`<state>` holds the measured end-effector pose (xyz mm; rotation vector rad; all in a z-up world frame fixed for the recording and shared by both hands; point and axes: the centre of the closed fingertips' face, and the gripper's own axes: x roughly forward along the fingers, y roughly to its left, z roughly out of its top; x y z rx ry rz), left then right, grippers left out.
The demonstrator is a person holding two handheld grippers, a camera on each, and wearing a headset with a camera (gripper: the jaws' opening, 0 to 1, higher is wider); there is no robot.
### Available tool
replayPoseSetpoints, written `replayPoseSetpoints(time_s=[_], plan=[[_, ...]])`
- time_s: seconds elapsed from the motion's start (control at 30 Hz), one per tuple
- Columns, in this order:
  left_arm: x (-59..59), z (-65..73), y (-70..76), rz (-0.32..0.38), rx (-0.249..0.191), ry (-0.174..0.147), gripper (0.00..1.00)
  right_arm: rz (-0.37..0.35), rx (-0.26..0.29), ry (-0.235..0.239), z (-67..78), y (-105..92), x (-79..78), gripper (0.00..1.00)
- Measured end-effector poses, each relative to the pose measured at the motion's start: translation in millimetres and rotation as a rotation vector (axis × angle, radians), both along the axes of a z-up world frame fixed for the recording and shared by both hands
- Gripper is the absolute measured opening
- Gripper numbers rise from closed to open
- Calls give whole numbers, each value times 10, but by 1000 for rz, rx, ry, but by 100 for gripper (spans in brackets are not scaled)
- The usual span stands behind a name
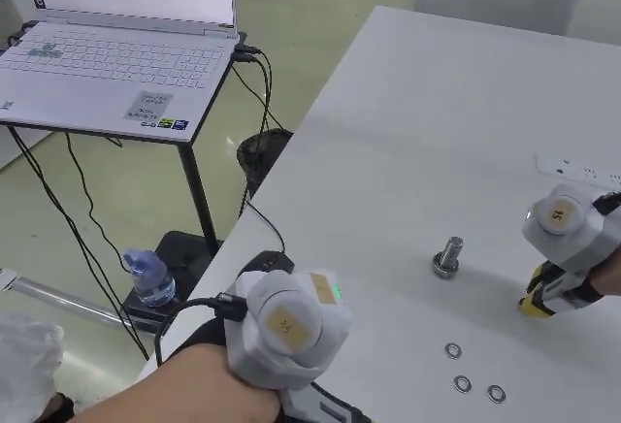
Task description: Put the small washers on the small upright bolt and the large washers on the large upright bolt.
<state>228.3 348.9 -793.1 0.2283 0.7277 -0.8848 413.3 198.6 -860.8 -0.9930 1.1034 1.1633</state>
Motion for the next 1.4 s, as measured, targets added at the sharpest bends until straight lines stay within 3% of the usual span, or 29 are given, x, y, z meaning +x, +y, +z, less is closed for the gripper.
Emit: replayPoseSetpoints(time_s=[0.37,0.87,1.2,1.4], plan=[[8,48,-6,1,-1,-13,86,30,23,-17,165,79,13,26],[5,118,-19,-2,9,-29,85,126,78,-32,448,433,-230,27],[-5,165,15,3,21,-39,84,196,63,-7,433,479,-391,26],[-21,153,47,5,32,-41,84,235,78,5,384,585,-576,26]])
